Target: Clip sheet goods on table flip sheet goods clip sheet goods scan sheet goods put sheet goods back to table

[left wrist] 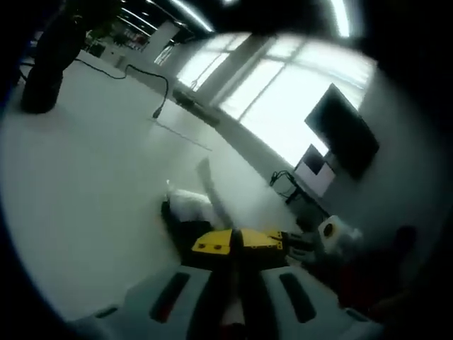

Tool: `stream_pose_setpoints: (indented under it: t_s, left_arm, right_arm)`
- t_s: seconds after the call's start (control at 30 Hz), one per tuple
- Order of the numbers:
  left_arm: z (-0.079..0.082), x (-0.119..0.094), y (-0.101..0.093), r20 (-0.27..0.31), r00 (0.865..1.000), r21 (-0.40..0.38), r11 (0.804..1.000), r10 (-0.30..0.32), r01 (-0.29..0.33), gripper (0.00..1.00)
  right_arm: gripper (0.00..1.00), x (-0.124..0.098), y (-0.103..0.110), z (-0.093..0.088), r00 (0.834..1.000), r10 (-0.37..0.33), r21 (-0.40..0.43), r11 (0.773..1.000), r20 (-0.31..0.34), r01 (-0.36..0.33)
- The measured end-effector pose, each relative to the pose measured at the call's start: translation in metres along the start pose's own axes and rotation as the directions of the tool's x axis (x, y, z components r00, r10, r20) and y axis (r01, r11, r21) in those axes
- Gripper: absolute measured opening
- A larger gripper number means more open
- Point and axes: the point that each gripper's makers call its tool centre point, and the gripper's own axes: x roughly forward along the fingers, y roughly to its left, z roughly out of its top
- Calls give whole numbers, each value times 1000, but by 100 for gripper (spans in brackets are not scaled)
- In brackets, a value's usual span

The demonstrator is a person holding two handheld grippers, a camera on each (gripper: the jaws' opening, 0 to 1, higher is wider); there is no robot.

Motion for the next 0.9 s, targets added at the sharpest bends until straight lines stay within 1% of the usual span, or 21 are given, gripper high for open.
stream_pose_setpoints:
  t_s: [0.1,0.13,0.23,0.33,0.43,0.53,0.6,0.67,0.9]
  left_arm:
    - [3,2,-3,8,1000,-15,1000,-11,11,0]
    - [4,2,-4,11,1000,-32,999,-16,16,0]
    - [4,2,-13,23,999,-64,997,-37,38,0]
    - [8,5,-18,28,998,-85,995,-51,53,0]
    - [13,8,-24,34,998,-91,994,-61,63,0]
    - [18,11,-30,44,997,-81,994,-67,70,0]
    - [16,12,-38,48,996,-76,994,-74,78,0]
    - [18,13,-42,57,995,-70,994,-79,83,0]
    - [19,15,-47,61,994,-83,992,-86,91,0]
  right_arm:
    - [0,0,1,0,1000,-3,-11,1000,0,3]
    - [0,-1,2,0,1000,-4,-15,1000,1,5]
    - [0,-1,2,1,1000,-6,-18,1000,5,6]
    - [0,1,-3,0,1000,-4,-12,1000,5,4]
    - [0,1,-4,0,1000,-7,-13,1000,6,7]
    - [0,1,-5,1,1000,-13,-11,1000,11,13]
    - [0,0,-6,1,1000,-14,-8,1000,13,14]
    - [0,0,-8,2,1000,-17,-2,1000,19,17]
    - [0,-1,-12,2,999,-29,4,1000,23,29]
